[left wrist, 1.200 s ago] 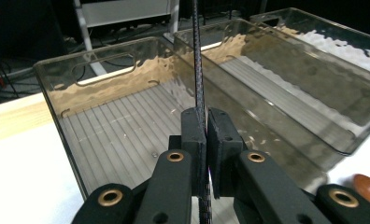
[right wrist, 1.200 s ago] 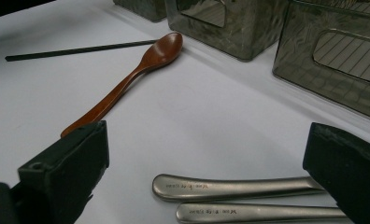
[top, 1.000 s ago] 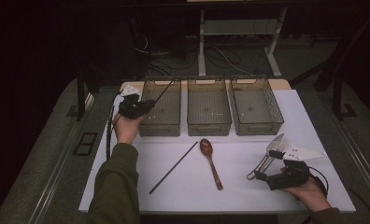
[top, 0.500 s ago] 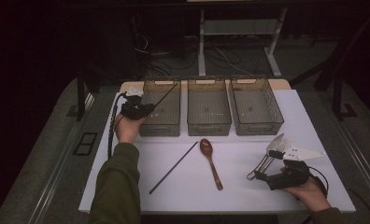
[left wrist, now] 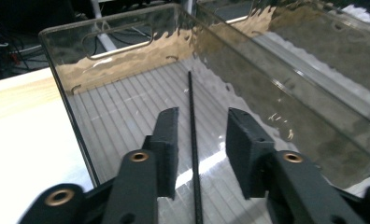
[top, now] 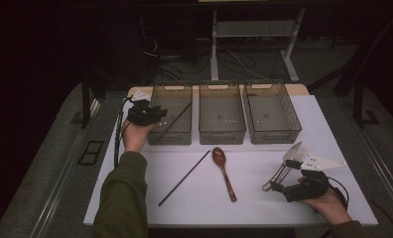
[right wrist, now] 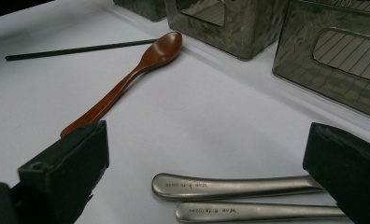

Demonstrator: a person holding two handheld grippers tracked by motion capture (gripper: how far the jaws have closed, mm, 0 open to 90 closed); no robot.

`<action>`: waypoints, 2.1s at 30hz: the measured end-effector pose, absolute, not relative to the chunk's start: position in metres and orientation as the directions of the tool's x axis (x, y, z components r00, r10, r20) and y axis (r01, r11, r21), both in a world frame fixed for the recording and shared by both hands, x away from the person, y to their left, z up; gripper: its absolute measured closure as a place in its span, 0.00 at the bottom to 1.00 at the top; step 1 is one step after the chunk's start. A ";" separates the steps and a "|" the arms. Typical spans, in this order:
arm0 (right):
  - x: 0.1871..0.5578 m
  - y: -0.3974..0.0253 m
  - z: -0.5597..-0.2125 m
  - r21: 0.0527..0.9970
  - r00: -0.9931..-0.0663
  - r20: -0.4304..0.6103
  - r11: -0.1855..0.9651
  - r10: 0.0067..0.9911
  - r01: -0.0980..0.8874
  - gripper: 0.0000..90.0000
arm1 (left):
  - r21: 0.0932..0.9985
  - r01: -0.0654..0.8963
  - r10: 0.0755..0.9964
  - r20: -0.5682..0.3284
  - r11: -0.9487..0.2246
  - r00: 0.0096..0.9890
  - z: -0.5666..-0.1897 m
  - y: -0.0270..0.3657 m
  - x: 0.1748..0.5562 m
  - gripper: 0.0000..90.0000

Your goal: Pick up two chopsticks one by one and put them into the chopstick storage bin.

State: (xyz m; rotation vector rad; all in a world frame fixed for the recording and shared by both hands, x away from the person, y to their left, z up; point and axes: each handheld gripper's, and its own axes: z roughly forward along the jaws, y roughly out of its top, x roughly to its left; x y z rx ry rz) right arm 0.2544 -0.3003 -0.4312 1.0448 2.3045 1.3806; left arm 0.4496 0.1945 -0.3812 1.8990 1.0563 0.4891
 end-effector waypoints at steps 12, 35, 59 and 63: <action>0.255 -0.301 -0.431 0.849 -0.710 0.132 0.290 0.692 0.441 0.00 | 0.865 0.440 0.792 -0.086 -0.242 0.604 -0.364 0.193 0.437 0.49; 0.254 -0.301 -0.431 0.849 -0.707 0.132 0.289 0.695 0.443 0.00 | 0.867 0.391 0.709 -0.064 -0.309 0.702 -0.349 0.168 0.375 0.00; 0.253 -0.298 -0.432 0.851 -0.718 0.136 0.291 0.683 0.438 0.00 | 0.869 0.378 0.661 -0.081 -0.319 0.746 -0.389 0.166 0.293 0.01; 0.254 -0.295 -0.433 0.850 -0.727 0.134 0.299 0.674 0.433 0.00 | 0.870 0.379 0.664 -0.082 -0.316 0.744 -0.397 0.169 0.283 0.03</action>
